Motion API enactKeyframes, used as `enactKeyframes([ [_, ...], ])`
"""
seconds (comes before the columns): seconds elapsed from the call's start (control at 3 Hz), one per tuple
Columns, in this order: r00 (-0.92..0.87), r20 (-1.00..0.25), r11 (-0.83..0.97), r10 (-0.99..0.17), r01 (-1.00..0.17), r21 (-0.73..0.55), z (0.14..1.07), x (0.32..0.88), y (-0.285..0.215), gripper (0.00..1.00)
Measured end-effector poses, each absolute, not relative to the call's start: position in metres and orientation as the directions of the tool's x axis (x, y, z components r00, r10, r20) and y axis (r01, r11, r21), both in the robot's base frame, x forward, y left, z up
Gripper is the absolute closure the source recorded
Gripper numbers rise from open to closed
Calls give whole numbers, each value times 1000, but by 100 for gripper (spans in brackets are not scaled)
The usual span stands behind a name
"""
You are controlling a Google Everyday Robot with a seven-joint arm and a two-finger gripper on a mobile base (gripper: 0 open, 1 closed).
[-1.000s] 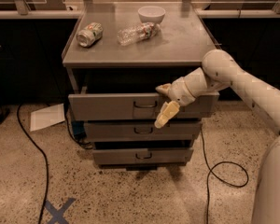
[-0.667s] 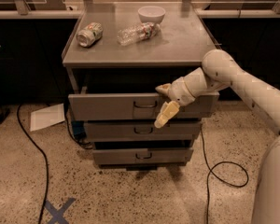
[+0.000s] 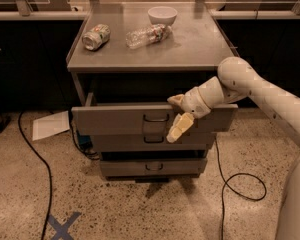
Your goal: Open top drawer
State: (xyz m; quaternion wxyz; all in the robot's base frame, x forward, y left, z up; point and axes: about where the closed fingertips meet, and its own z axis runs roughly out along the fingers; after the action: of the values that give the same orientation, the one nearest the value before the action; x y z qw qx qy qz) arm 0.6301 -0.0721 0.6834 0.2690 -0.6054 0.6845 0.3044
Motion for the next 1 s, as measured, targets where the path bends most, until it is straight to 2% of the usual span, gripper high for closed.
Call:
enactKeyframes([
  [1.0,-128,-739,60,-661,-991,119,683,622,-65,0],
])
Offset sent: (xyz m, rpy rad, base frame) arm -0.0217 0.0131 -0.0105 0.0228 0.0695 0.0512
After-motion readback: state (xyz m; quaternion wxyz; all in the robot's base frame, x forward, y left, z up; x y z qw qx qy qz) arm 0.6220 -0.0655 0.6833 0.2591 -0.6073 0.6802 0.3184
